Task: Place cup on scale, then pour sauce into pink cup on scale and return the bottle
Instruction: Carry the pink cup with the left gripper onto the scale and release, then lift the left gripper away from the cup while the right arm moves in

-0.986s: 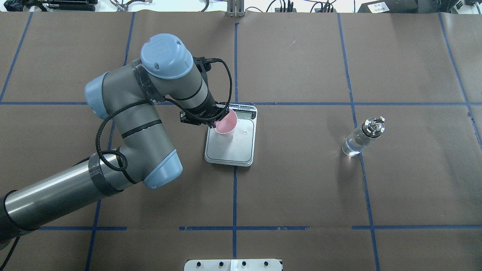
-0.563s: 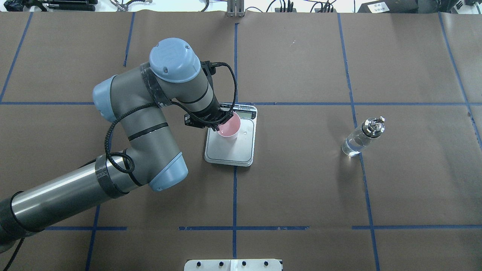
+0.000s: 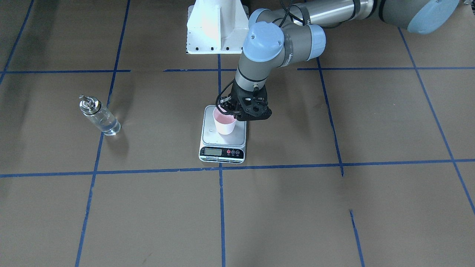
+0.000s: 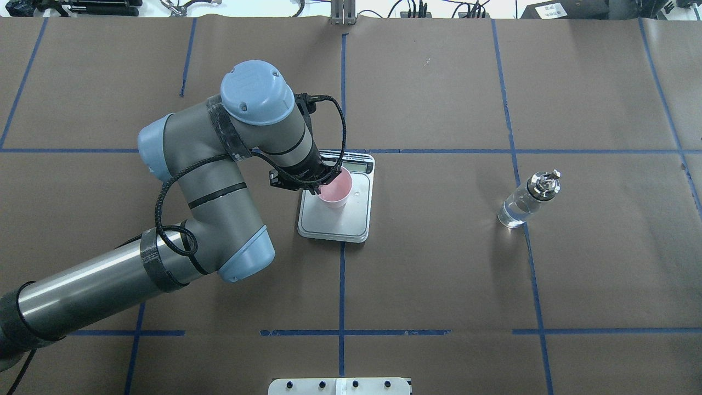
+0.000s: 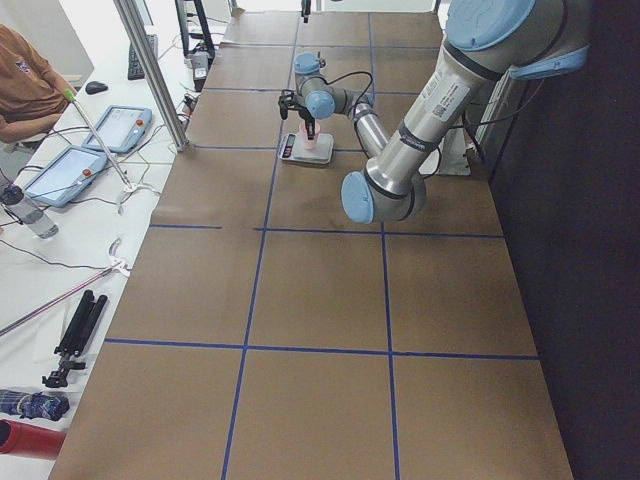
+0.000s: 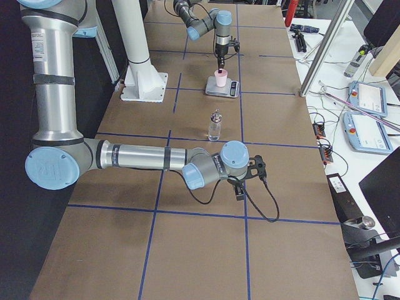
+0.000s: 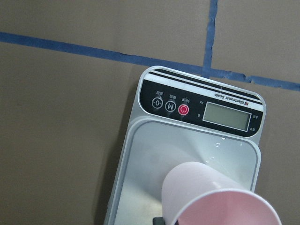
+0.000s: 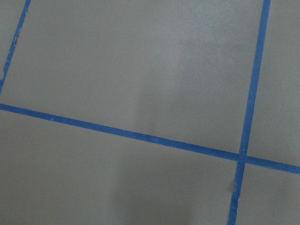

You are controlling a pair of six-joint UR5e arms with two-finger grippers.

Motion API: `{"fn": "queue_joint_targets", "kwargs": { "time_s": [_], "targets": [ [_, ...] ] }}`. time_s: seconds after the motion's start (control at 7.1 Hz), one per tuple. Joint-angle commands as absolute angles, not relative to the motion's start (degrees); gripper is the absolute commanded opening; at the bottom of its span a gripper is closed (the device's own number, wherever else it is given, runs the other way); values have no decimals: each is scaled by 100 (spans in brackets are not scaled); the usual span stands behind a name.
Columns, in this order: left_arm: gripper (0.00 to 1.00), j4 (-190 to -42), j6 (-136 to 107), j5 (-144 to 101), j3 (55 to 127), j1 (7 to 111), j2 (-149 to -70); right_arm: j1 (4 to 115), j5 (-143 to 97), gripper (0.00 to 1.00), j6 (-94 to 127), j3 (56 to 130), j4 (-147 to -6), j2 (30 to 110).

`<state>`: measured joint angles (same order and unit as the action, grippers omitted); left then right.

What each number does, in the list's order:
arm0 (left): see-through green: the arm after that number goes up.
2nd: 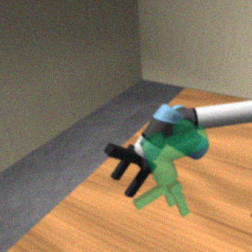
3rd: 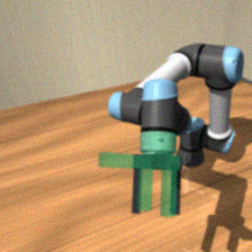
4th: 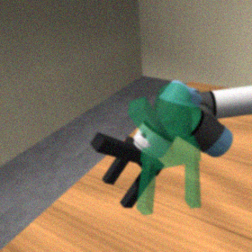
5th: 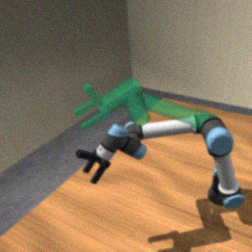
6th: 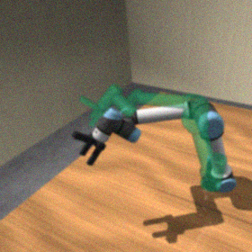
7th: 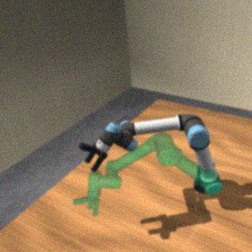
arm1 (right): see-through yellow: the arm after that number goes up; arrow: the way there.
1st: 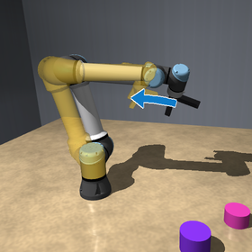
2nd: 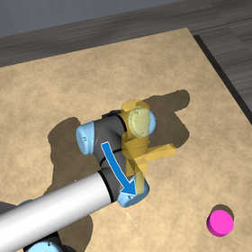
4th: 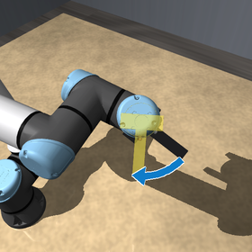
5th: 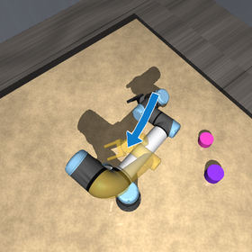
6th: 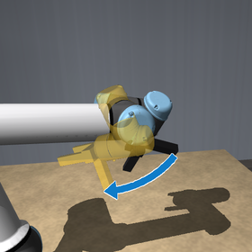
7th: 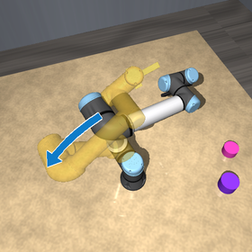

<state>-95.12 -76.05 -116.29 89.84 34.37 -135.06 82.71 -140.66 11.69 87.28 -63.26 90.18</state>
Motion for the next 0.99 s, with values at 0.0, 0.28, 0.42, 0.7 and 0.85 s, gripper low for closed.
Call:
{"fn": "queue_joint_targets", "kwargs": {
  "time_s": [0.0, 0.28, 0.42, 0.7, 0.85],
  "targets": [
    [48, -9571, -7603, -11689, 9192, 3463, -13448, 8253, -14202, 100, 1169, 8728, -6319, 9018],
    [53, -9519, -7594, -11707, 9674, 3646, -13369, 8166, -14517, 100, 1439, 8789, -6267, 9009],
    [53, -9519, -7594, -11820, 10147, 3830, -13020, 7878, -14537, 100, 2172, 8824, -5579, 9009],
    [54, -9519, -7559, -11927, 10599, 4130, -12657, 6904, -14049, 100, 4655, 8903, -3360, 9017],
    [54, -9519, -7550, -11927, 10608, 4244, -12656, 6586, -14054, 100, 5372, 8921, -2861, 9122]
  ]
}}
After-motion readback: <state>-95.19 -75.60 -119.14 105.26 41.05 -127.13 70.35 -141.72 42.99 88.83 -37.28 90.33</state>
